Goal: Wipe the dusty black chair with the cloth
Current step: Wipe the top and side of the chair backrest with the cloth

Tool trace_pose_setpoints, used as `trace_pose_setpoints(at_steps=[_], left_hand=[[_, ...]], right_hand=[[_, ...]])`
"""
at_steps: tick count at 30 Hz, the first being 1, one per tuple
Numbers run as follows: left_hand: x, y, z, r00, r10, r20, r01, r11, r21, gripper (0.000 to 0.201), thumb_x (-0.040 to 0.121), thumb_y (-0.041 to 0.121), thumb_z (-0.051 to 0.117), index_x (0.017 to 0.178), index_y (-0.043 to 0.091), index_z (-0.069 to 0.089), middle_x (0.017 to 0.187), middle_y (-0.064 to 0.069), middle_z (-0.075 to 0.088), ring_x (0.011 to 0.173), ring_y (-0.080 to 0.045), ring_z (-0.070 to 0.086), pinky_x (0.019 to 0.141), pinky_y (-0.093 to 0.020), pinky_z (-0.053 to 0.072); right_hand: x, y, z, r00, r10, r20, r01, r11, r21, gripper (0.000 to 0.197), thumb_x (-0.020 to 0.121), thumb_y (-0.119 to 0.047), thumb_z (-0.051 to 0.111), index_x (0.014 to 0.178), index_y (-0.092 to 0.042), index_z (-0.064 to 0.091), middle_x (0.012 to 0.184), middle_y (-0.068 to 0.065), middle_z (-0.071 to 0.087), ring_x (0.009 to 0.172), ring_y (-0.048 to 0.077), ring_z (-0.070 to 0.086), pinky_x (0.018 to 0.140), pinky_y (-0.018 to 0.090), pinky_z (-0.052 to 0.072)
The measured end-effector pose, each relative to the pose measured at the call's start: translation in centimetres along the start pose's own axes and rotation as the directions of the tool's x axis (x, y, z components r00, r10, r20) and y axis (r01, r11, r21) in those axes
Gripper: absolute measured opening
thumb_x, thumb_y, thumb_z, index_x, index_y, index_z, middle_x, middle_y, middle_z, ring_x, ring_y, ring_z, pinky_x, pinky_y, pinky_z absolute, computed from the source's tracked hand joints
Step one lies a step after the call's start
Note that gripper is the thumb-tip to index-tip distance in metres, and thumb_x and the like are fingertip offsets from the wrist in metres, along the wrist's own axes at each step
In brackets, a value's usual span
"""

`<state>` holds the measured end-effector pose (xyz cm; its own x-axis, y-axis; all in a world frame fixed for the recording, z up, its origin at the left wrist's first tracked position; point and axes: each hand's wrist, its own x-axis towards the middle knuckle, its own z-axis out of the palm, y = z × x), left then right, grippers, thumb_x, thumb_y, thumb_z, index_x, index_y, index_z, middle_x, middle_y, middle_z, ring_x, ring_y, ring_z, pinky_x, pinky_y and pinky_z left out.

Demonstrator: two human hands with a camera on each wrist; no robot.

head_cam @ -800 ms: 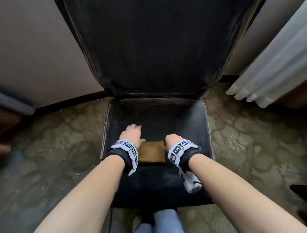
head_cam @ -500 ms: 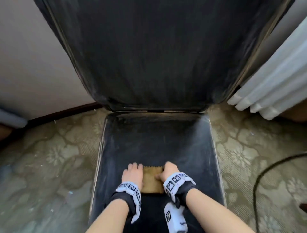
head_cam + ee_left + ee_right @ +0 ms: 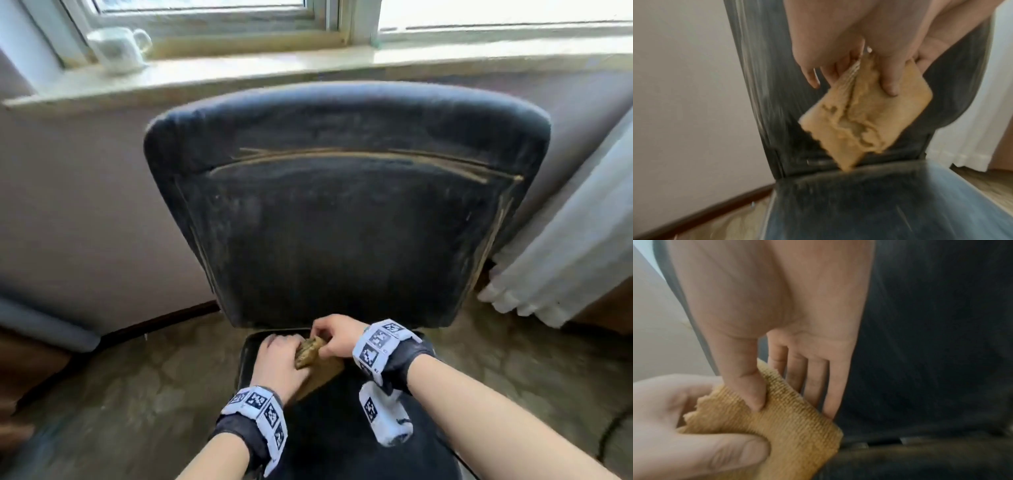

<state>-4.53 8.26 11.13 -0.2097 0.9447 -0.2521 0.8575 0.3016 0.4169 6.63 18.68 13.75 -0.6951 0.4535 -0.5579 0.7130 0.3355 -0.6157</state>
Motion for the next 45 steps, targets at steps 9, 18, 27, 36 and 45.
trace_pose_setpoints(at_steps=[9, 18, 27, 36, 45], left_hand=[[1.5, 3.1, -18.4, 0.899, 0.017, -0.437, -0.188, 0.917, -0.351, 0.017, 0.079, 0.026, 0.072, 0.084, 0.013, 0.064, 0.071, 0.006, 0.062, 0.072, -0.015, 0.061, 0.073, -0.025, 0.046], [4.9, 3.7, -25.1, 0.931, 0.005, -0.365, -0.306, 0.555, -0.773, 0.044, 0.085, -0.016, 0.046, 0.11, 0.018, 0.058, 0.1, -0.001, 0.065, 0.091, -0.008, 0.062, 0.081, -0.009, 0.047], [7.5, 0.0, -30.2, 0.771, 0.129, -0.624, -0.38, 0.879, -0.288, 0.054, 0.066, 0.007, 0.049, 0.118, 0.003, 0.06, 0.122, -0.004, 0.059, 0.114, -0.012, 0.052, 0.102, -0.01, 0.032], [10.8, 0.2, -28.9, 0.886, -0.132, -0.446, 0.093, 0.99, -0.108, 0.078, 0.072, 0.034, 0.072, 0.135, 0.015, 0.03, 0.128, -0.005, 0.037, 0.12, -0.024, 0.034, 0.099, -0.034, 0.031], [10.4, -0.1, -28.8, 0.867, -0.173, -0.468, 0.118, 0.982, -0.145, 0.08, 0.062, 0.042, 0.077, 0.128, 0.022, 0.036, 0.125, 0.001, 0.039, 0.12, -0.02, 0.035, 0.097, -0.031, 0.033]], right_hand=[[-4.7, -10.3, -12.3, 0.65, -0.198, -0.734, 0.345, 0.937, 0.052, 0.02, 0.077, -0.018, 0.075, 0.09, -0.015, 0.061, 0.084, 0.002, 0.066, 0.075, 0.013, 0.06, 0.07, 0.021, 0.049], [-1.7, -17.1, -11.4, 0.27, -0.462, -0.845, 0.289, 0.876, -0.387, 0.043, 0.082, -0.027, 0.051, 0.117, -0.006, 0.063, 0.123, 0.02, 0.059, 0.107, 0.029, 0.055, 0.099, 0.023, 0.033], [-0.6, -22.1, -16.2, 0.097, -0.519, -0.849, 0.233, 0.841, -0.488, 0.037, 0.066, 0.012, 0.063, 0.099, 0.0, 0.071, 0.105, 0.019, 0.064, 0.094, 0.026, 0.054, 0.087, 0.026, 0.044], [1.4, -23.3, -18.2, 0.55, -0.645, -0.531, -0.143, 0.553, -0.821, 0.033, 0.073, -0.006, 0.034, 0.062, -0.007, 0.064, 0.066, 0.007, 0.061, 0.065, 0.027, 0.059, 0.06, 0.029, 0.052], [0.1, -25.7, -20.5, 0.733, -0.388, -0.559, -0.117, 0.737, -0.666, 0.023, 0.087, -0.013, 0.055, 0.108, -0.009, 0.063, 0.116, 0.004, 0.057, 0.111, 0.027, 0.04, 0.087, 0.034, 0.042]])
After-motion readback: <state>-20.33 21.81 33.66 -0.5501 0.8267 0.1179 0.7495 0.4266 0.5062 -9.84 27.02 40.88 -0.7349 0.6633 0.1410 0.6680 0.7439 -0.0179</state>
